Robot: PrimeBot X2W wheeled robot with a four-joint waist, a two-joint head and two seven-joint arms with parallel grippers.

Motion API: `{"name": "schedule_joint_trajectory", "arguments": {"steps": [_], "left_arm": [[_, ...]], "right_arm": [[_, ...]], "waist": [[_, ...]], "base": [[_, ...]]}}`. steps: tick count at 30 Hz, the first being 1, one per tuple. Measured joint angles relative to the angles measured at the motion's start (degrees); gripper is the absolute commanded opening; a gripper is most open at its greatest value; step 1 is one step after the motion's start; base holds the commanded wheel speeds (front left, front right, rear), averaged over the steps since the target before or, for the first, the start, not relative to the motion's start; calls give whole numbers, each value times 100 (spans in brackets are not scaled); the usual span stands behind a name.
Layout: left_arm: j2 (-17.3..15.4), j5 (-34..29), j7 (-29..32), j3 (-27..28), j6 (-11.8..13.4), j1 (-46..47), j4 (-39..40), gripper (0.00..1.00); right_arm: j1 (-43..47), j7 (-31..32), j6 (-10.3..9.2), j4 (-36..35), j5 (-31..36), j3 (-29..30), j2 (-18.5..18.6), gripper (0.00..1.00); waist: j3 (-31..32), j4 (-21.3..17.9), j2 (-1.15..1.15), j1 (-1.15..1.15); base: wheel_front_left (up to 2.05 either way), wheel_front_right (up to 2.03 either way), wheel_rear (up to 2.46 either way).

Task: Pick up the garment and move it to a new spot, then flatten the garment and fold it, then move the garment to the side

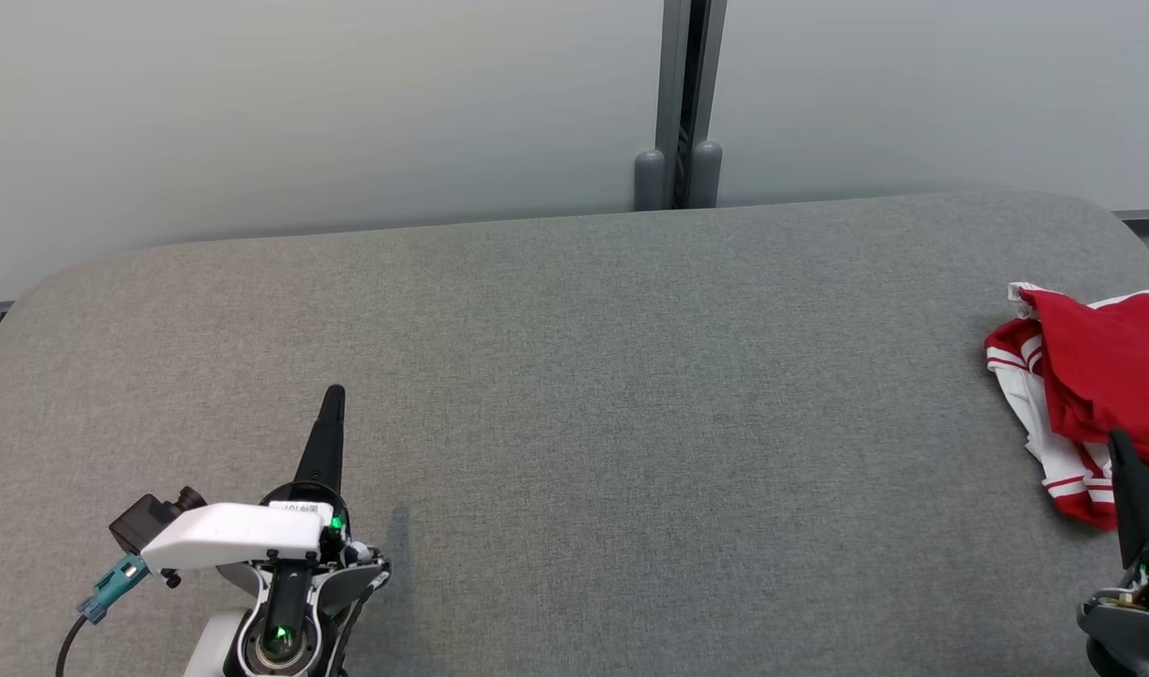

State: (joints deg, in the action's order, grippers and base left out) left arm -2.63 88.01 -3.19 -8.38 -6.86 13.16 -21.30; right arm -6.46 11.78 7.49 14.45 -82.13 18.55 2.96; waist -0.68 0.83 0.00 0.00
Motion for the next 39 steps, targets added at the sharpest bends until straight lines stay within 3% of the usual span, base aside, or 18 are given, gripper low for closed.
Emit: {"name": "schedule_joint_trajectory", "arguments": {"steps": [21,39], "left_arm": [[-5,713,143,-15,-40,153,-97,0],[-7,740,142,-19,-48,168,-100,0]], "right_arm": [[24,303,0,-44,-822,311,-18,0],[27,309,0,-48,-851,320,-20,0]], "waist": [[62,-84,0,0],[63,-86,0,0]], "base": [[0,0,0],[0,0,0]]}}
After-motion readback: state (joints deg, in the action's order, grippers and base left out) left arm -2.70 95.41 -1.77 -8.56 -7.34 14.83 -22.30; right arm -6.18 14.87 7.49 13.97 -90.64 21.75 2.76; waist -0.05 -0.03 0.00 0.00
